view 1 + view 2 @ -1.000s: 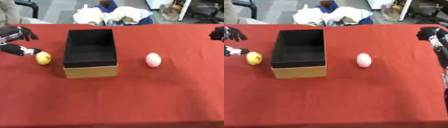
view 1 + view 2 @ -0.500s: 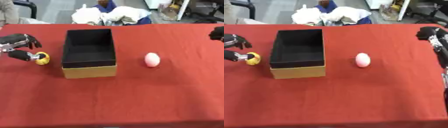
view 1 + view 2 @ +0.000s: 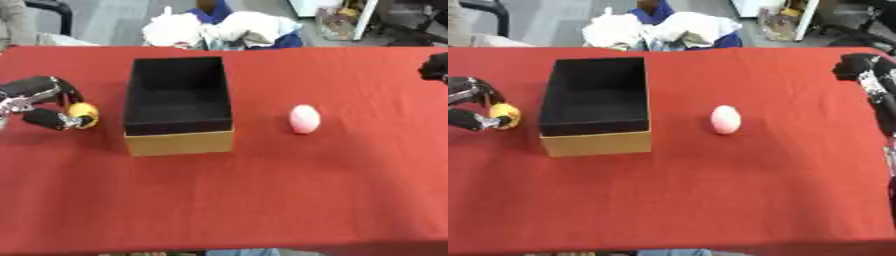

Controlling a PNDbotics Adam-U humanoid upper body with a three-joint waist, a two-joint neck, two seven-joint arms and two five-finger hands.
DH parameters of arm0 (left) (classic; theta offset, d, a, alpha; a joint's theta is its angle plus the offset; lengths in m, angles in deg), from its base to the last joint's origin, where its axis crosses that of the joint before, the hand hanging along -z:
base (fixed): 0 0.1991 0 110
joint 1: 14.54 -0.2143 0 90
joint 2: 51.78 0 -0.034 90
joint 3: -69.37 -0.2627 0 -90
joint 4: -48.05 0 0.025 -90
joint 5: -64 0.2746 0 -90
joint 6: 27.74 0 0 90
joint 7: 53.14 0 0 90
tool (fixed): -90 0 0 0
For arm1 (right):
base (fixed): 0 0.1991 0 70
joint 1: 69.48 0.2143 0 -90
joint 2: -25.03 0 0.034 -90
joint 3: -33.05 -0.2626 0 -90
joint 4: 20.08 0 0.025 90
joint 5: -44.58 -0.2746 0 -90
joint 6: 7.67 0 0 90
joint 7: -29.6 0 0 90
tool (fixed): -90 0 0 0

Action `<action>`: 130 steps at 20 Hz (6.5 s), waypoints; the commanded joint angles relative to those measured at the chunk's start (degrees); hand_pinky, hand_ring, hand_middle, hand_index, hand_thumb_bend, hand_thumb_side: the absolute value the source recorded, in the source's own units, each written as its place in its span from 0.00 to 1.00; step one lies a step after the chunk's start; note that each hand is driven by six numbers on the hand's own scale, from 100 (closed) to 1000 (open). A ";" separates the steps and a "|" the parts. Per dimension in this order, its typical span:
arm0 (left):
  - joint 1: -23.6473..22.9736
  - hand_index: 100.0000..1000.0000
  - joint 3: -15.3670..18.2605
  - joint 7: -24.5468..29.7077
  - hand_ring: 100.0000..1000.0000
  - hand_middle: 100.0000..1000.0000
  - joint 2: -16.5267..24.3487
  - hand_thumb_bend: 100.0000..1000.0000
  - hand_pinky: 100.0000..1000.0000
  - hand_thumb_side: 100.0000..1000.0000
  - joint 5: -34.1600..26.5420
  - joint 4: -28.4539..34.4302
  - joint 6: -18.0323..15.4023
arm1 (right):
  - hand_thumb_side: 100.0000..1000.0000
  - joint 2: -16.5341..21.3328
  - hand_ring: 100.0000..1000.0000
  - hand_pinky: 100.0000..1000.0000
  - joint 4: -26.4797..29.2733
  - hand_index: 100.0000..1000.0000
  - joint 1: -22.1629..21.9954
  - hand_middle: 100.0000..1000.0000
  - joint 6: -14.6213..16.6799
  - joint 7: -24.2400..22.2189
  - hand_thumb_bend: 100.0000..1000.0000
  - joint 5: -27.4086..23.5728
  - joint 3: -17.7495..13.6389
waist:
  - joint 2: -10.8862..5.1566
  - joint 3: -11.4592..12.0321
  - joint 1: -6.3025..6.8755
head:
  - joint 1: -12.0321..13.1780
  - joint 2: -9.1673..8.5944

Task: Pick up objects on the table and place them in the box.

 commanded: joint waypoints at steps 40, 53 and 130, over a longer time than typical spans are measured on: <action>8.45 0.26 -4.54 -17.71 0.16 0.10 -4.26 0.32 0.22 0.00 -7.13 16.97 0.59 | 0.73 0.51 0.68 0.71 0.28 0.73 1.24 0.60 0.30 -0.88 0.00 -0.43 0.28 | -1.09 -1.07 -0.59 | 1.15 0.29; 6.74 0.34 -10.70 -12.35 0.24 0.18 -9.58 0.28 0.31 0.09 -2.82 16.60 -5.96 | 0.74 0.33 0.68 0.71 0.21 0.73 1.45 0.60 0.35 -1.23 0.00 -0.49 0.43 | -0.70 -1.48 -0.58 | 1.42 0.29; -14.96 0.77 3.71 -1.75 0.52 0.56 -0.20 0.00 0.60 0.02 -37.91 50.31 9.38 | 0.42 -0.75 0.77 0.77 -39.54 0.68 26.74 0.78 26.27 -24.06 0.00 49.61 20.62 | -2.21 4.55 -1.29 | -1.05 0.29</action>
